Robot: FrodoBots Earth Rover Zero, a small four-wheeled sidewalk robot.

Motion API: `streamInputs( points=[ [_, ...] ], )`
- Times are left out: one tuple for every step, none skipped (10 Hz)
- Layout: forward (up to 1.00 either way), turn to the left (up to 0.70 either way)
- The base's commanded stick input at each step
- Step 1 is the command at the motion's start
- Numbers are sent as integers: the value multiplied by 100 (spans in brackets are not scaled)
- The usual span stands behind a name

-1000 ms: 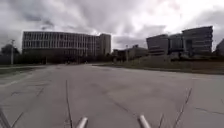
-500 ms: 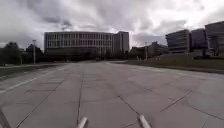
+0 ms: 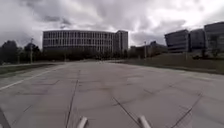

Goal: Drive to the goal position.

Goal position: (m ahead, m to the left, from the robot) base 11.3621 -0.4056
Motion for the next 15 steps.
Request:
streamInputs(
  points=[
    [70,1],
    [70,1],
    [70,1],
    [70,1],
    [70,1],
    [70,1],
    [70,1],
    [70,1],
    [70,1],
    [70,3],
    [70,10],
    [70,31],
    [70,36],
    [70,36],
    [70,36]
  ],
)
